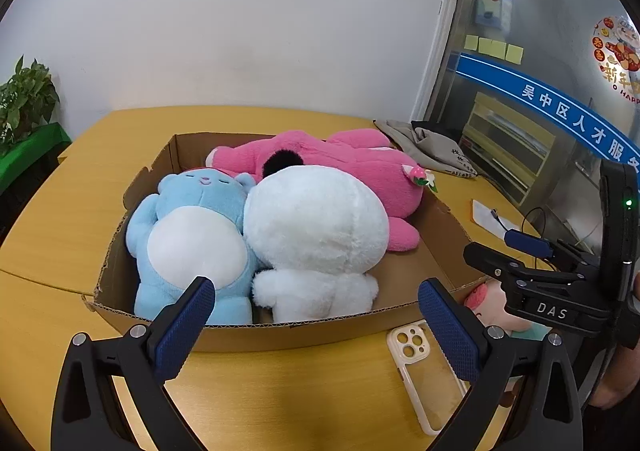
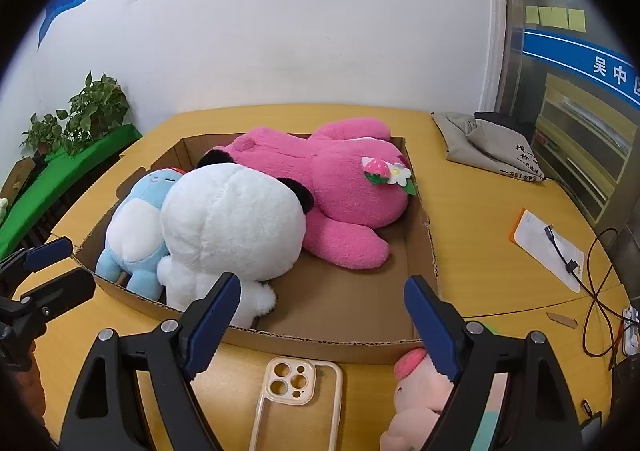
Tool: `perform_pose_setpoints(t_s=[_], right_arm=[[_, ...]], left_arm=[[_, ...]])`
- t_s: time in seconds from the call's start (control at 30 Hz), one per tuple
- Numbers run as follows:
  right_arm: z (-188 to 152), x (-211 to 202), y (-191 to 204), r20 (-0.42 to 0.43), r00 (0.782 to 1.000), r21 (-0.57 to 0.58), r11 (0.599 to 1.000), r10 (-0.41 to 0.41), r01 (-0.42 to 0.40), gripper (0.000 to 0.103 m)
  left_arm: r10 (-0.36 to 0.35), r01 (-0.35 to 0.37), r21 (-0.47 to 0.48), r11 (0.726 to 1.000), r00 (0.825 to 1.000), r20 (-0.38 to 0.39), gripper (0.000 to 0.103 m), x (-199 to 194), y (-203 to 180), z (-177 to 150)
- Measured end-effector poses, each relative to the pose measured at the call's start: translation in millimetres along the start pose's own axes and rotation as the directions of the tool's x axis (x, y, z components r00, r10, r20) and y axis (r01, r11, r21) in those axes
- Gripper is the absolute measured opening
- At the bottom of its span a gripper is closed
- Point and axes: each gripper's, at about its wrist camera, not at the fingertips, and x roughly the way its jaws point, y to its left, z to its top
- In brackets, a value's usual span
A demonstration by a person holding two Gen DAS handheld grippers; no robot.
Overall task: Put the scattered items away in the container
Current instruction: 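Move both open grippers toward the pink-and-teal long plush beside the box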
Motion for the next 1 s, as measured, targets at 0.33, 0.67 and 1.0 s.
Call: perform_pose_setpoints(t_s=[0.33,0.67,1.0], right_arm=[[-1,-5,-1,0.024,1.000,-0.009,1.000,0.011,-0.010,0.091],[-5,1,10,0.011,1.000,-0.030,0.999,0.019,-0.018,0.103],[-5,-2,5,0.015,1.000,-0.027,0.999,0.025,-0.024,0.103]], left_arm=[[-0.003,0.003,-0.015,1.000,1.000,-0.008,0.103,4,0,-4],[0.009,-0.009,-0.011,1.000,1.000,0.001,0.103,2,-1,-7],[-0.009,0.009,-0.032,0.999,1.000,0.001,0.103,1,4,-5]])
